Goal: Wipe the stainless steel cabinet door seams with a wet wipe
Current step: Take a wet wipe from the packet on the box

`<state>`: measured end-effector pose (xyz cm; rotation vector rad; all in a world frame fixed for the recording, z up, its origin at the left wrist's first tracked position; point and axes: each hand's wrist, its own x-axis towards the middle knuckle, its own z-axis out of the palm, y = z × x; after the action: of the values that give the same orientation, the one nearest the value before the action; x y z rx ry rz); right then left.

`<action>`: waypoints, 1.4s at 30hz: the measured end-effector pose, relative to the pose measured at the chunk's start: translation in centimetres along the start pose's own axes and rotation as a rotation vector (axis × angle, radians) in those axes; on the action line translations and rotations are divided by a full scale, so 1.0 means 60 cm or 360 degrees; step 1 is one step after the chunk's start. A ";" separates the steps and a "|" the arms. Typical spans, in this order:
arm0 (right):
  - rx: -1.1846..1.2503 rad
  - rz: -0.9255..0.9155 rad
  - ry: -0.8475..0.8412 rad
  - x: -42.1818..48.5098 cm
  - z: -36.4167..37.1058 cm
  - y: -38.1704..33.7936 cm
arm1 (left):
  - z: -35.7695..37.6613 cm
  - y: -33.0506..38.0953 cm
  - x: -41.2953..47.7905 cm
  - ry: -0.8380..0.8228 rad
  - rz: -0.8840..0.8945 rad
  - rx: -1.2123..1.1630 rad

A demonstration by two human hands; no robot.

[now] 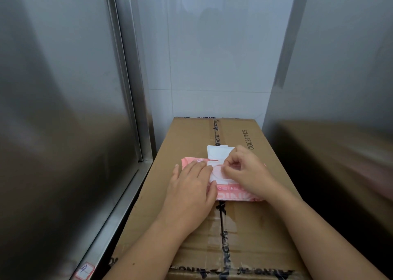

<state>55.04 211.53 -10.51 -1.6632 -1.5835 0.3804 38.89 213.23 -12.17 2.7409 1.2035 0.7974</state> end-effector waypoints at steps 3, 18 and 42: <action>0.0135 0.0047 0.0088 0.000 -0.009 0.004 | 0.001 -0.003 0.000 -0.0011 0.0002 0.0022; 0.0806 0.0362 0.0397 -0.018 -0.048 0.029 | -0.001 -0.002 0.011 -0.0050 0.0074 -0.0010; 0.0816 0.0188 0.0334 -0.022 -0.050 0.028 | -0.006 0.006 0.085 -0.0236 0.0157 -0.0548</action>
<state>58.03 209.45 -10.17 -1.3480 -1.1179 0.5957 41.83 216.49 -9.58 2.5373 0.8213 0.7172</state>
